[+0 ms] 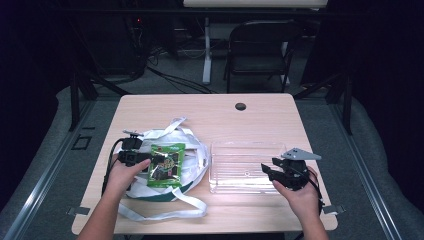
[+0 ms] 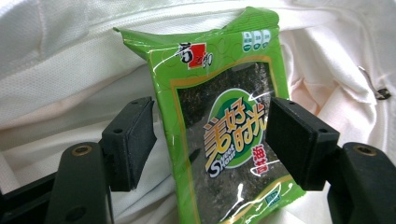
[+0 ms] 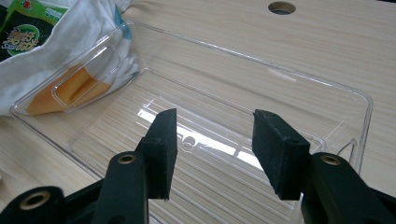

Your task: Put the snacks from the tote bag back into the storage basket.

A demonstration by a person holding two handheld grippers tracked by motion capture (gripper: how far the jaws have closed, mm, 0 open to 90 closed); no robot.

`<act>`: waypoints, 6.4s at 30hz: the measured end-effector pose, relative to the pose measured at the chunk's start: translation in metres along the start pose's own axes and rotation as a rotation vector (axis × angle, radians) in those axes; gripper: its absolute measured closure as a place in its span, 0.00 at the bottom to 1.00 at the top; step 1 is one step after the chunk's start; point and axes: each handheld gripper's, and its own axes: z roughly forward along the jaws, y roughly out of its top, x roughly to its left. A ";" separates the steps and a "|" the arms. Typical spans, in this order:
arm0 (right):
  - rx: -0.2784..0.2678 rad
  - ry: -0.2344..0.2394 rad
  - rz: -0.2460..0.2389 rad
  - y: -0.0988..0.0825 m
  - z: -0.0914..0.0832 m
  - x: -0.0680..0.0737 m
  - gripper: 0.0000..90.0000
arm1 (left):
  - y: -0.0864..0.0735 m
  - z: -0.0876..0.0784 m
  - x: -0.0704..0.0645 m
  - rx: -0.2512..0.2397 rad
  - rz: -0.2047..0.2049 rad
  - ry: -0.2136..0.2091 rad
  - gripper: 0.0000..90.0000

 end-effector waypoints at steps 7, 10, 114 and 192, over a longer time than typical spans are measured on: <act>-0.008 -0.004 0.000 -0.001 -0.002 0.001 0.56 | 0.000 0.008 0.001 0.035 0.003 -0.002 0.36; -0.008 -0.003 0.000 -0.001 -0.003 0.000 0.56 | 0.000 0.014 0.003 0.060 0.007 -0.008 0.36; -0.030 -0.029 -0.008 -0.003 0.001 0.002 0.56 | 0.001 -0.026 0.025 -0.107 0.118 -0.320 0.81; 0.240 0.224 -0.511 0.116 0.005 0.038 0.49 | 0.004 -0.039 -0.051 -0.371 0.296 -0.423 0.82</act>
